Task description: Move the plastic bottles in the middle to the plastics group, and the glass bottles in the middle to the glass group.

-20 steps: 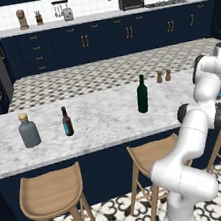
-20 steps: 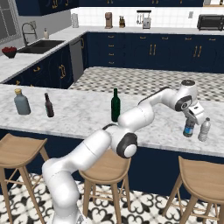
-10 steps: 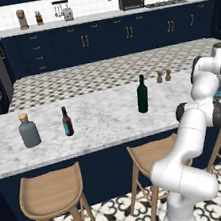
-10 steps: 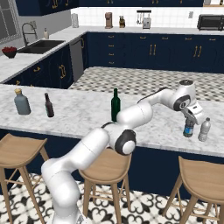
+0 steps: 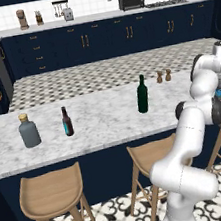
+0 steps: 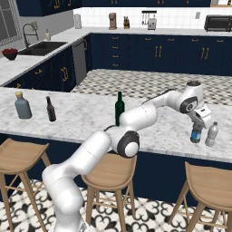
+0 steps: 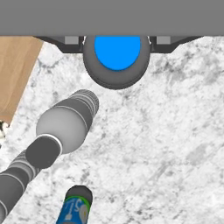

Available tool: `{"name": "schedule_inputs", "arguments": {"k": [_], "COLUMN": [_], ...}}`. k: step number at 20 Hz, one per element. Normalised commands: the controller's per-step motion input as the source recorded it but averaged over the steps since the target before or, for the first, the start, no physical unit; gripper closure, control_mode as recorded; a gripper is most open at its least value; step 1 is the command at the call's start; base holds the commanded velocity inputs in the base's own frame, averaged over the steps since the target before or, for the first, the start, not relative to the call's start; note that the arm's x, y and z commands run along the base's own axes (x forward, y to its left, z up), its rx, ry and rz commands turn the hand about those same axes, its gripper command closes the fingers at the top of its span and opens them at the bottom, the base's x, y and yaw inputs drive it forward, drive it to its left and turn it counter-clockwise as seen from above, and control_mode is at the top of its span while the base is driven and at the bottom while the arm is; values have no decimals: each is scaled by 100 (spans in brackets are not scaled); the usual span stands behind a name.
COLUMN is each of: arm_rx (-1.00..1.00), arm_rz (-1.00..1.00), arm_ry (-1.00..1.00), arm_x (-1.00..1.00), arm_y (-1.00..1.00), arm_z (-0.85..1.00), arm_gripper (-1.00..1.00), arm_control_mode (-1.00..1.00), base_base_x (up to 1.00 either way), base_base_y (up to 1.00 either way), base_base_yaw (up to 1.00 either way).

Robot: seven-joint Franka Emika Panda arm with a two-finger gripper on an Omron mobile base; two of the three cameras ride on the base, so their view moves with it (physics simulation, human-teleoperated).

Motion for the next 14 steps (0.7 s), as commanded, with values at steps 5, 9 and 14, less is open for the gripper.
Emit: {"name": "schedule_inputs", "arguments": {"k": [5,9,14], "arm_rx": [0,0,0], "arm_rz": [0,0,0], "arm_ry": [0,0,0], "arm_x": [0,0,0], "arm_y": [-7,0,0], "arm_z": [-12,0,0], "arm_gripper": [100,-100,-100], "arm_control_mode": [-100,-100,-100], "base_base_x": [0,0,0], "base_base_y": [0,0,0], "base_base_yaw": [0,0,0]}}
